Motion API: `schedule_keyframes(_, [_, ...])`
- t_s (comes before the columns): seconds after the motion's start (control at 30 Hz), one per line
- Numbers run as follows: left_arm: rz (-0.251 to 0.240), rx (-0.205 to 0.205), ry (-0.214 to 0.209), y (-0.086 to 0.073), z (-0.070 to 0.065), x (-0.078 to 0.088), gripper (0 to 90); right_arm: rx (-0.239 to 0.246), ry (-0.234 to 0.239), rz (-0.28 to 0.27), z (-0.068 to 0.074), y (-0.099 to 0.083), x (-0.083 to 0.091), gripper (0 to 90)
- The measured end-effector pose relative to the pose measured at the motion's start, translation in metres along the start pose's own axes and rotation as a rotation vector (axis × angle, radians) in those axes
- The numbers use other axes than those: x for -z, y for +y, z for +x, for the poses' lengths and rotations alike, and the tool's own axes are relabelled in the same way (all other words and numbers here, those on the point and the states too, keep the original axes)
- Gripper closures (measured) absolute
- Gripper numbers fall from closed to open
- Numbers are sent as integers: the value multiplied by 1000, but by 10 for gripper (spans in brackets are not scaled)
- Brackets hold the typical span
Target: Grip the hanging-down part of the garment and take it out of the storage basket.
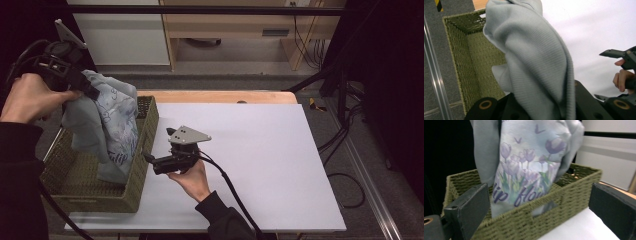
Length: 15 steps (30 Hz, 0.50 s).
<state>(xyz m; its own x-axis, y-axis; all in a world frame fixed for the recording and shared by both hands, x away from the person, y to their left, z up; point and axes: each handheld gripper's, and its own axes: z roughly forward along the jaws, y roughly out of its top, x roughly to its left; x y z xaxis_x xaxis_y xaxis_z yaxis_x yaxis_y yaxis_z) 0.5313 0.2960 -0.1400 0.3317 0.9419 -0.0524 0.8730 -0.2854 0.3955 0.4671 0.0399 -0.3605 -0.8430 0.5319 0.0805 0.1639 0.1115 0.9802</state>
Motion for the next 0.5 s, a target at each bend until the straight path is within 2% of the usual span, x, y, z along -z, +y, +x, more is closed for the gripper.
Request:
schedule_keyframes(0.27, [0, -5, -3, -1, -1, 0, 812, -13, 23, 21, 9, 3, -28, 48])
schedule_keyframes(0.47, [2, -6, -3, -1, 0, 0, 812, 24, 29, 30, 15, 1, -47, 60])
schedule_keyframes(0.5, [2, -4, -3, -1, 0, -1, 813, 8, 35, 35, 18, 1, -50, 61])
